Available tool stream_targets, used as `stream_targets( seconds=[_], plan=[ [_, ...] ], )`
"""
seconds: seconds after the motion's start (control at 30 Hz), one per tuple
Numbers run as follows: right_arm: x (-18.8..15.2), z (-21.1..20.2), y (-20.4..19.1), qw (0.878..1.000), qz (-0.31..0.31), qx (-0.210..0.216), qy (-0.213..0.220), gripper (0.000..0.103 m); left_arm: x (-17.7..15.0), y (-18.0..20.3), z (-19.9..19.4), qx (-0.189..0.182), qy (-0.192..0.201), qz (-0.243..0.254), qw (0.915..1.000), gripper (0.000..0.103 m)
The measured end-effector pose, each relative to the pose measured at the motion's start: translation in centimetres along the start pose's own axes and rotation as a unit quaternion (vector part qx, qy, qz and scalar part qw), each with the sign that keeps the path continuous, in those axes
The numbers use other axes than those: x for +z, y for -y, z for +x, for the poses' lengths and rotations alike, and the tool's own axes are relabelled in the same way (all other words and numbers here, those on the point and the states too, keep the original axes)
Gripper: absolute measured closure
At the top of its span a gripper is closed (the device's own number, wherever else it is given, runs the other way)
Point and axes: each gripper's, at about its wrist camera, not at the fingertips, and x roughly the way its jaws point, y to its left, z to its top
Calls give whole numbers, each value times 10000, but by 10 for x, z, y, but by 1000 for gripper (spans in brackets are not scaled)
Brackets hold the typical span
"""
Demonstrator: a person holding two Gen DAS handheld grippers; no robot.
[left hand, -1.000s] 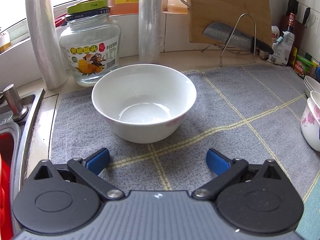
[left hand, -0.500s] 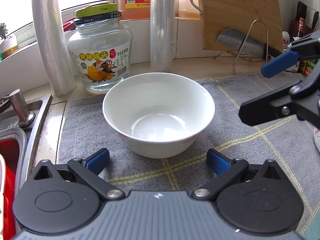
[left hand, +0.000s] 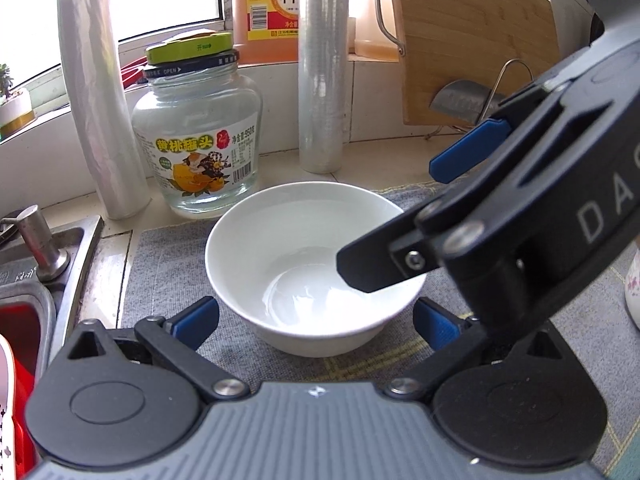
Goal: Organize plates and bowls
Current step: 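Close the right gripper on the rim of the last white bowl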
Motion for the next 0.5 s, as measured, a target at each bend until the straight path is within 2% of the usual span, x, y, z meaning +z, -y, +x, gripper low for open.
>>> stream_targets(
  seconds=[0.13,0.37,0.5],
  plan=[
    [5,9,-1,9999,-19,158,-13,0,2,-4,1,25,60,-70,10000,1],
    [9,21,2,9995,-28,287,-109,16,3,-4,-1,17,164,8,9999,3],
    [11,25,5,9992,38,385,-120,18,3,-4,-3,-45,195,24,9998,6]
  ],
)
